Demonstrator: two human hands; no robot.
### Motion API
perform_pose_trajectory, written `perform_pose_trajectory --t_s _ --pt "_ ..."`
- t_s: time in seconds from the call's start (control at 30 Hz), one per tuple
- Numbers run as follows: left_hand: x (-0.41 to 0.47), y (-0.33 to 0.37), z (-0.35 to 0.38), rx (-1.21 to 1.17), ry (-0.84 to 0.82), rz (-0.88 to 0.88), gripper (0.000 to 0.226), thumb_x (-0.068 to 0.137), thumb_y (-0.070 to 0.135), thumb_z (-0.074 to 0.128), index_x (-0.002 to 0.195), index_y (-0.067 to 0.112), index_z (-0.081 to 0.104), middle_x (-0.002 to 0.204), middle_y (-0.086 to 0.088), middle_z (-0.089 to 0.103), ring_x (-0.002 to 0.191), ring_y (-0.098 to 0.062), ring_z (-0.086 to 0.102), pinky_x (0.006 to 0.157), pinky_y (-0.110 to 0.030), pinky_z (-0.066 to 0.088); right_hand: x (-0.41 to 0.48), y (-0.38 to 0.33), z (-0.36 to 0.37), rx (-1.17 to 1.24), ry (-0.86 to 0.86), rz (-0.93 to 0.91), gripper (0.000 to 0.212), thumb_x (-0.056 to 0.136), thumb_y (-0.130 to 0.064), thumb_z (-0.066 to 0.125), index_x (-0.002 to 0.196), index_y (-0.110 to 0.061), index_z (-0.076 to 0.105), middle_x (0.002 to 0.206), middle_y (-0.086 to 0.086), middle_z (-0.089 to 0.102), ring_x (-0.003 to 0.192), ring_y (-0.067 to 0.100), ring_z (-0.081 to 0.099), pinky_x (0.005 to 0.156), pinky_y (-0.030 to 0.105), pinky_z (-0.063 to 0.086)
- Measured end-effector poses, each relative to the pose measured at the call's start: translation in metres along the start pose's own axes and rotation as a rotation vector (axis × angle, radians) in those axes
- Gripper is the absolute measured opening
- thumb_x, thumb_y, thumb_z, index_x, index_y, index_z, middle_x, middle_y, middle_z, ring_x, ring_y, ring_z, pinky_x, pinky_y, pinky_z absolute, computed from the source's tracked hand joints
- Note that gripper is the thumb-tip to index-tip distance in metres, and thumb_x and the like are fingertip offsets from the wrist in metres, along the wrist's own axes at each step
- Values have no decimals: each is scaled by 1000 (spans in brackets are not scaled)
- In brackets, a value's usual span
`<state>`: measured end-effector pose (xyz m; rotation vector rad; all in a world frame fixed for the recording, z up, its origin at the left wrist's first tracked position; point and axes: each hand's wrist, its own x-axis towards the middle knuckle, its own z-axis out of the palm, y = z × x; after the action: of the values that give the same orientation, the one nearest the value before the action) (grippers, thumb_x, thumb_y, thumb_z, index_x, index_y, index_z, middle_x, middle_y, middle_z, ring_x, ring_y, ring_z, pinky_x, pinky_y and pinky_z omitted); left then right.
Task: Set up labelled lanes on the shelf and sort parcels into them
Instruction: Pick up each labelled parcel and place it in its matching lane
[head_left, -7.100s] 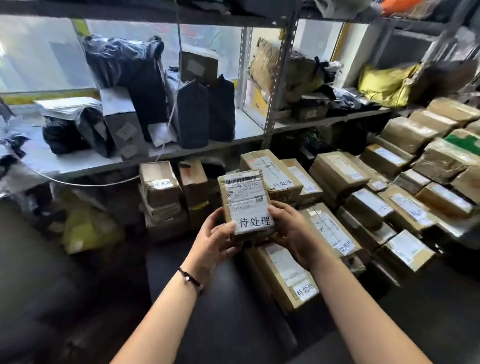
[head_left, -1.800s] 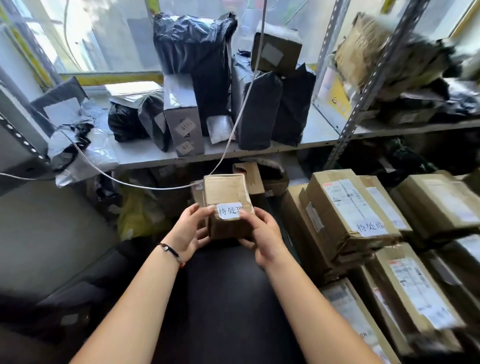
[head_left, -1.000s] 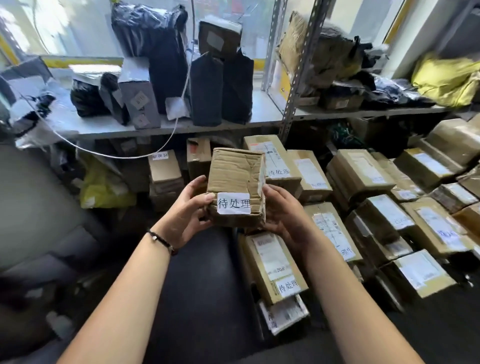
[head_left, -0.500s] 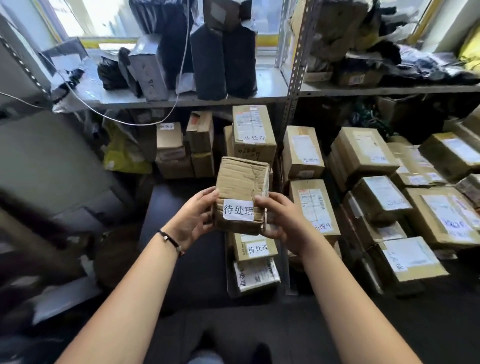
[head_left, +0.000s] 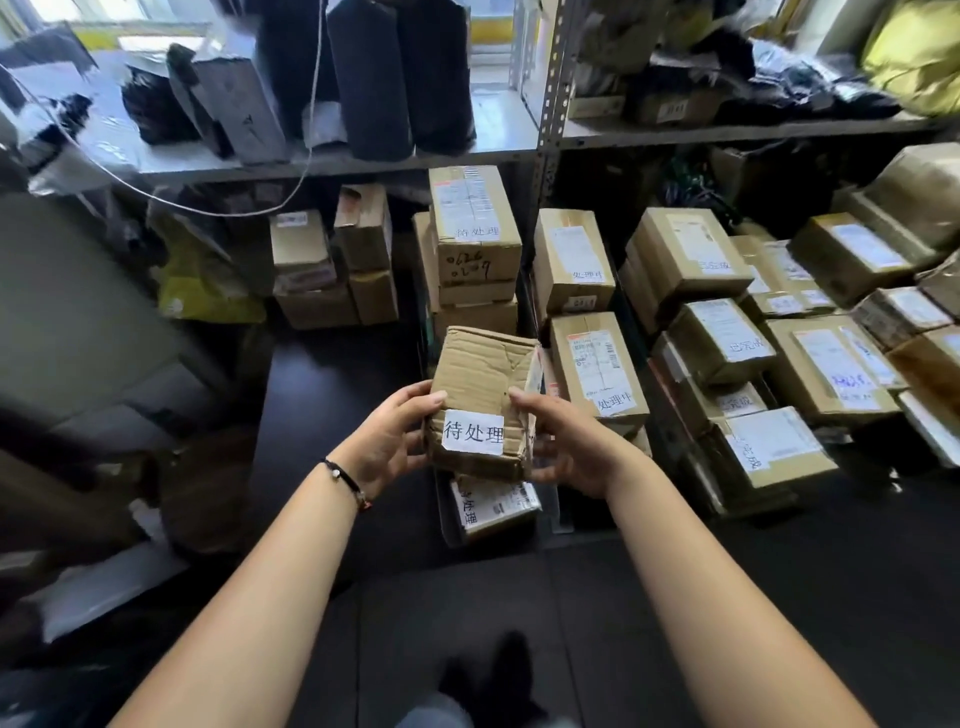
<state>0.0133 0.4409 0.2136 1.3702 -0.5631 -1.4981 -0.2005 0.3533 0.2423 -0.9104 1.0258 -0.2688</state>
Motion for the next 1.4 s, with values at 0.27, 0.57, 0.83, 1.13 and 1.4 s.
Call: perform_pose_trajectory --t_s 0.27,0.57,0.83,1.13,1.4 --pt "1 -34 1 59 -61 -106 61 78 43 70 132 18 59 108 -1 71 91 -14 67 85 -34 55 -11 58 1 165 149 72 54 90 -35 67 139 -19 53 108 3 71 78 17 68 54 32 56" --pt "-18 -53 14 48 7 -126 29 97 33 59 124 22 61 96 9 74 83 -7 70 79 -28 56 -12 87 -2 208 209 85 41 91 -36 64 130 -23 62 91 -4 73 76 17 65 70 35 52" --pt "-34 -39 -14 -125 241 -59 32 99 46 49 121 25 60 133 -1 62 120 -20 59 102 -42 48 12 28 -12 3 117 39 32 89 -36 72 118 -25 66 100 1 73 91 17 64 72 34 53" --pt "-17 -18 -27 -276 280 -28 53 99 58 40 132 19 56 132 -6 64 120 -26 61 101 -45 48 72 -5 -11 15 182 134 38 86 -34 76 116 -15 64 74 0 72 60 10 68 44 21 51" --pt "-9 -14 -25 -106 282 -58 51 101 54 39 138 21 52 134 -4 62 122 -24 60 106 -47 46 114 15 -17 65 261 -29 35 94 -41 69 121 -19 68 114 4 75 102 17 69 64 29 55"
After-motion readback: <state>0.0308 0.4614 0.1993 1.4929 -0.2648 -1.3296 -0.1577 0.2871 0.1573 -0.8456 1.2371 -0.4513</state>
